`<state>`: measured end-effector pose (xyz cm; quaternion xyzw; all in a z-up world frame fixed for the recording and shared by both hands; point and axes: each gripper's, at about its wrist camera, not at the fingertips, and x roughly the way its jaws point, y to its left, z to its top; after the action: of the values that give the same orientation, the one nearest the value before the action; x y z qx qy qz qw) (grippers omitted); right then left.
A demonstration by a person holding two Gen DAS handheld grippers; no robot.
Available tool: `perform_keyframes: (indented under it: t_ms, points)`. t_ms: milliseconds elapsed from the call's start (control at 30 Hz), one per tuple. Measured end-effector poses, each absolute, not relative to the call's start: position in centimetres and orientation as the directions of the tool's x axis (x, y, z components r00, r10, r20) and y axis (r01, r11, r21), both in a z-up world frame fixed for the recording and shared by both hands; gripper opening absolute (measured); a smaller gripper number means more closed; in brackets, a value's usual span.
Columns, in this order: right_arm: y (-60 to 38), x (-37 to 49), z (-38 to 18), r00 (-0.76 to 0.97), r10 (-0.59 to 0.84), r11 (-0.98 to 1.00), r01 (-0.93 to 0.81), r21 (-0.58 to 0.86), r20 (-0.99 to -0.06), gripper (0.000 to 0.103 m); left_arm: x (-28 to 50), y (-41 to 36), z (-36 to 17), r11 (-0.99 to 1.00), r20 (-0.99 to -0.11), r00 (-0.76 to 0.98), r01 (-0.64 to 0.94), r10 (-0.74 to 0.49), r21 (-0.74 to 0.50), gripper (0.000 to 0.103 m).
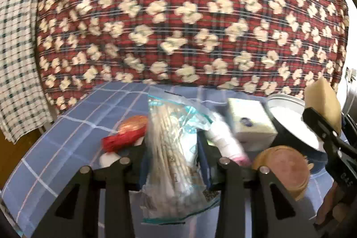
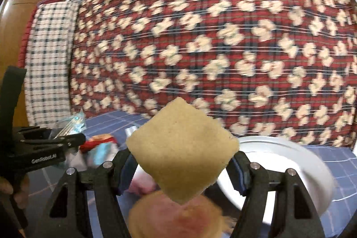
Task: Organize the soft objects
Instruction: 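Carry the sponge and bagged sticks to the metal basin and release both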
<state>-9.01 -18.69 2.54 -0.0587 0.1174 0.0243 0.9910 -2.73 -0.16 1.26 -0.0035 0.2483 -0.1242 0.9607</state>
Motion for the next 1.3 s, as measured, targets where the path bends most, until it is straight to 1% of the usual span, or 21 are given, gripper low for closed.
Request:
perform_keyframes:
  t_ms: [233, 333, 467, 667, 833, 1033, 1133, 1200, 1300]
  points:
    - [-23.4, -10.0, 3.6, 0.979, -0.082, 0.993, 0.063, -0.103, -0.188, 0.072, -3.3, -5.7, 2.9, 0.937, -0.419, 0.842, 0.342, -0.339, -0.073, 0.037]
    - [-25.3, -10.3, 3.7, 0.975, -0.135, 0.987, 0.116, -0.115, -0.178, 0.072, -3.3, -8.0, 3.1, 0.924, -0.413, 0.832, 0.377, -0.37, -0.069, 0.037]
    - [-28.3, -10.1, 3.7, 0.962, -0.193, 0.979, 0.176, -0.099, -0.195, 0.072, -3.2, -11.2, 3.3, 0.901, -0.414, 0.808, 0.427, -0.418, -0.077, 0.037]
    - [-32.4, -10.7, 3.7, 0.94, -0.282, 0.959, 0.27, -0.086, -0.193, 0.073, -3.7, -16.0, 3.8, 0.868, -0.409, 0.782, 0.493, -0.47, -0.056, 0.037]
    - [-35.6, -10.9, 3.6, 0.911, -0.353, 0.936, 0.342, -0.087, -0.211, 0.073, -3.8, -20.1, 4.0, 0.84, -0.433, 0.743, 0.538, -0.511, -0.067, 0.037]
    - [-38.6, -10.5, 3.1, 0.878, -0.39, 0.92, 0.384, -0.077, -0.278, 0.073, -3.5, -24.6, 2.6, 0.829, -0.497, 0.701, 0.555, -0.512, -0.071, 0.037]
    - [-39.6, -10.1, 2.7, 0.86, -0.407, 0.912, 0.399, -0.093, -0.307, 0.073, -3.6, -26.3, 1.8, 0.828, -0.514, 0.699, 0.558, -0.497, -0.043, 0.037]
    - [-40.2, -9.7, 2.3, 0.842, -0.422, 0.905, 0.413, -0.101, -0.336, 0.073, -3.7, -26.8, 1.3, 0.826, -0.524, 0.695, 0.563, -0.493, -0.031, 0.037]
    - [-40.9, -9.0, 1.6, 0.828, -0.401, 0.911, 0.403, -0.08, -0.392, 0.073, -3.5, -27.2, 0.7, 0.822, -0.543, 0.683, 0.57, -0.489, -0.024, 0.037]
